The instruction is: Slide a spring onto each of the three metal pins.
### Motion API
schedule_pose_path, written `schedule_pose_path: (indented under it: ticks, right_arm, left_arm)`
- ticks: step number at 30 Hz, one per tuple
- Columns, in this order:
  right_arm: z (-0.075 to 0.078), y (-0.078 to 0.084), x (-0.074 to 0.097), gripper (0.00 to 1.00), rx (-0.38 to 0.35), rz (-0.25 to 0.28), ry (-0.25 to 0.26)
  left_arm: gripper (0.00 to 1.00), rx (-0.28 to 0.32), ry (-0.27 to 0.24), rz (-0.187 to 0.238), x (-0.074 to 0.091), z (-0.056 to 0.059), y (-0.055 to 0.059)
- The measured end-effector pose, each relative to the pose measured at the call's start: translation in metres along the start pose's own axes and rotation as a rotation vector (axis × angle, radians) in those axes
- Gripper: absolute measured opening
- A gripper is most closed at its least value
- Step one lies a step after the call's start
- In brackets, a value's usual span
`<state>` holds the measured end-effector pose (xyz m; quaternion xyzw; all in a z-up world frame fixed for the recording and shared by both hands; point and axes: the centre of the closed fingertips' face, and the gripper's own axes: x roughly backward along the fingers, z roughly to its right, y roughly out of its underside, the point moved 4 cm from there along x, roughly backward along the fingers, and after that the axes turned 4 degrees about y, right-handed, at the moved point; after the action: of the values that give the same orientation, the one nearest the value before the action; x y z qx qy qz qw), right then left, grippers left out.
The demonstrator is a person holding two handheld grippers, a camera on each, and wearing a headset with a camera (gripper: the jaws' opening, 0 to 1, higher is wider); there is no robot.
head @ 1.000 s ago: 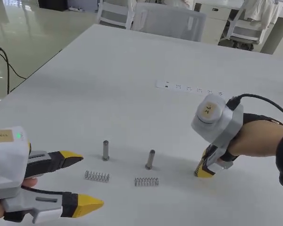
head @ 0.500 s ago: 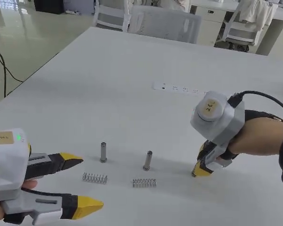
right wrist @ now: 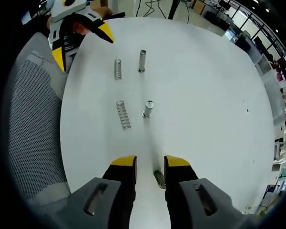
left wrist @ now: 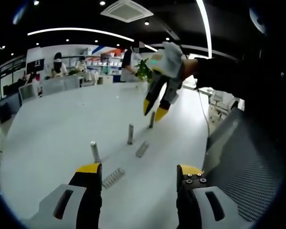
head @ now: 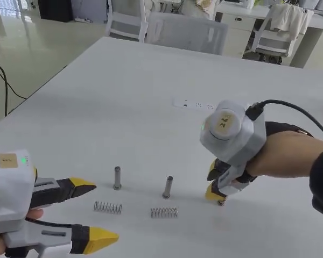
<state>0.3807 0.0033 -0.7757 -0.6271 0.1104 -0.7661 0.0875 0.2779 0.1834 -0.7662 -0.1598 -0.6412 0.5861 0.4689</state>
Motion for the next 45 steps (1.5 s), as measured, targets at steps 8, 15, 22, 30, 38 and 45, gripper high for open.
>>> schedule_pose_path:
  ticks: [8,15,22,30,38,45]
  right_arm:
    - [-0.019,-0.019,-0.015,0.17,0.049,0.019,-0.049]
    - [-0.03,-0.03,-0.029,0.14,0.067,0.04,-0.088]
    - [-0.036,-0.033,-0.045,0.11,0.075,0.04,-0.107]
    - [-0.037,-0.033,-0.055,0.1,0.075,0.035,-0.113]
    - [-0.041,-0.03,-0.061,0.08,0.105,0.015,-0.118]
    - [-0.041,-0.031,-0.059,0.08,0.108,0.021,-0.105]
  left_arm:
    - [0.58,-0.002,0.003,-0.003,0.0,0.002,0.0]
    - [0.58,-0.001,0.008,-0.006,0.0,0.003,0.001]
    - [0.57,0.0,0.015,-0.011,-0.002,0.004,0.001]
    - [0.57,0.0,0.023,-0.015,-0.005,0.005,0.002]
    - [0.56,0.0,0.033,-0.019,-0.007,0.006,0.004]
    - [0.56,-0.002,0.041,-0.02,-0.009,0.007,0.004]
